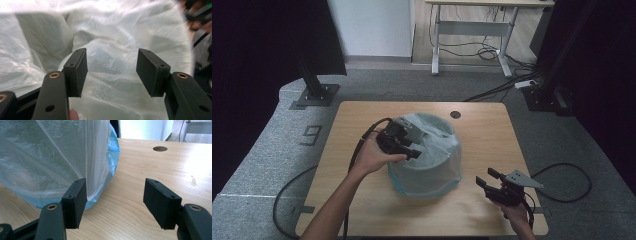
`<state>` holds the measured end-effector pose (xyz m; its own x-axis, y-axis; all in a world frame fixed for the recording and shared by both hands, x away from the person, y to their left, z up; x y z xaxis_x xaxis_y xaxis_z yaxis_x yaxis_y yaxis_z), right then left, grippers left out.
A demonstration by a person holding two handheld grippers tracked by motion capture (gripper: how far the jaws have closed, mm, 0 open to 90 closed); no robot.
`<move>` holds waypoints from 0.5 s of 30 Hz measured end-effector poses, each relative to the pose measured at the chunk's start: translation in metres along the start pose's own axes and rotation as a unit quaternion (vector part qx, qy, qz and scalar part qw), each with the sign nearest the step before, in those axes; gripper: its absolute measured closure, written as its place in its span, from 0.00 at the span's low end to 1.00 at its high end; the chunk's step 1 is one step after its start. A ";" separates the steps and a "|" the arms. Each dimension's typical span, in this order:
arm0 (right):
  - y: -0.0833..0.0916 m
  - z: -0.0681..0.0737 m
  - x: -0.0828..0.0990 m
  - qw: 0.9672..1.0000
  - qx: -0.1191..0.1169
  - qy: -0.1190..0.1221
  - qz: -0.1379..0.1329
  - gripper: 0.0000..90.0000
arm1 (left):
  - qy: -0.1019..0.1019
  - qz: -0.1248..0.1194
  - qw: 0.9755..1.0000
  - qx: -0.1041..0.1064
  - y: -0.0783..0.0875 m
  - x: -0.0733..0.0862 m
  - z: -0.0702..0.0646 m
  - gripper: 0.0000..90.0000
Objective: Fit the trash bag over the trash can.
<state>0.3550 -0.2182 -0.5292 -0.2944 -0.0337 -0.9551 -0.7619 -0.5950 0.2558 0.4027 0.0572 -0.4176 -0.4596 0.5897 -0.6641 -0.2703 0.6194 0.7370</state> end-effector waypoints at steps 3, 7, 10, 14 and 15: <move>0.000 -0.001 -0.001 1.000 0.001 0.001 -0.001 0.39 | -0.003 -0.037 0.999 -0.007 0.012 0.001 -0.002 0.45; 0.001 -0.002 -0.002 1.000 0.002 0.000 -0.003 0.39 | -0.005 -0.069 0.997 -0.026 0.029 0.009 -0.001 0.45; 0.001 -0.002 -0.002 1.000 0.003 -0.001 -0.003 0.39 | -0.002 -0.083 0.996 -0.036 0.040 0.021 -0.001 0.44; 0.001 -0.003 -0.002 1.000 0.004 -0.003 -0.003 0.39 | 0.001 -0.100 0.994 -0.053 0.053 0.039 0.001 0.44; 0.001 -0.004 -0.002 1.000 0.005 -0.004 -0.003 0.39 | 0.002 -0.104 0.993 -0.058 0.056 0.044 0.002 0.44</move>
<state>0.3567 -0.2219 -0.5280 -0.2941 -0.0247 -0.9555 -0.7690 -0.5875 0.2518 0.3695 0.1189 -0.4057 -0.3862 0.4536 -0.8031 -0.4552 0.6636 0.5937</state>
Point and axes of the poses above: each handheld gripper's, and its own axes: y roughly backward along the jaws, x roughly out of its underside, z roughly to its left, the point moved 9 cm from there along -y, roughly forward along the jaws, and after that the axes turned 3 degrees about -z, right-handed, at the moved point
